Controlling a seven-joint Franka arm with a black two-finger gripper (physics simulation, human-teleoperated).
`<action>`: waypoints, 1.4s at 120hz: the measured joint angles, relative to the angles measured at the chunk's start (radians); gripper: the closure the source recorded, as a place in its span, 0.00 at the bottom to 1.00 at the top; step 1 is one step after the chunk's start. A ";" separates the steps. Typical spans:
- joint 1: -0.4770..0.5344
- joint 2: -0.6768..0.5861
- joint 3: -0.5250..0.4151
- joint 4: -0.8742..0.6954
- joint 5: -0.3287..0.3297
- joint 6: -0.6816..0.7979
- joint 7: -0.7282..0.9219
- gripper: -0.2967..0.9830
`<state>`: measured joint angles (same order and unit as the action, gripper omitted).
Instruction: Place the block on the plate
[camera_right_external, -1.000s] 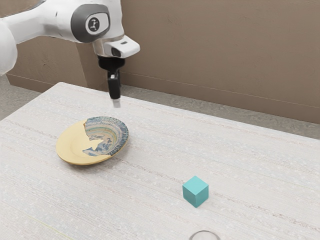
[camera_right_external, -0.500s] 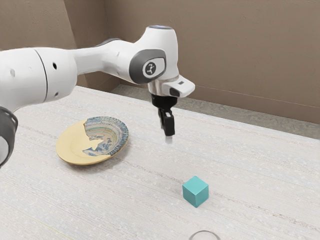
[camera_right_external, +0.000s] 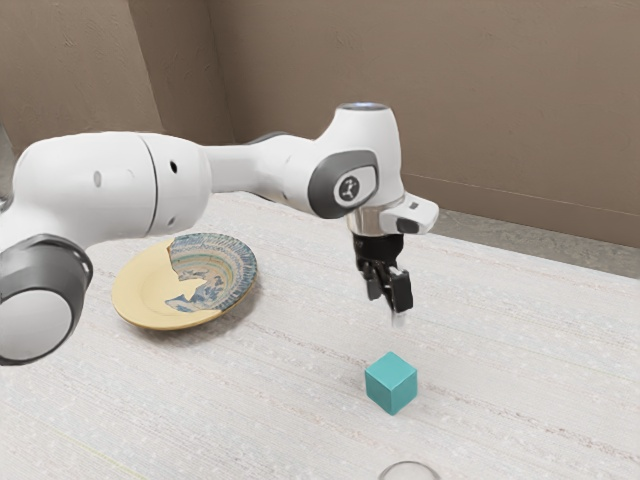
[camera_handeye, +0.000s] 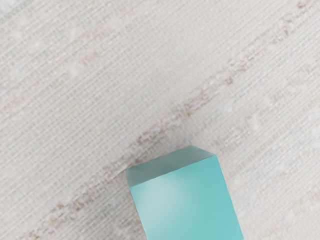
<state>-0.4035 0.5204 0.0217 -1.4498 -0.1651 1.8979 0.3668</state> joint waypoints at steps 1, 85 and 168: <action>0.000 0.002 0.000 0.000 -0.001 0.002 -0.003 0.23; -0.053 0.082 -0.002 -0.120 -0.016 0.204 -0.148 0.23; -0.054 0.082 -0.002 -0.221 -0.017 0.352 -0.191 0.42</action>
<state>-0.4572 0.6023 0.0196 -1.6710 -0.1825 2.2495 0.1759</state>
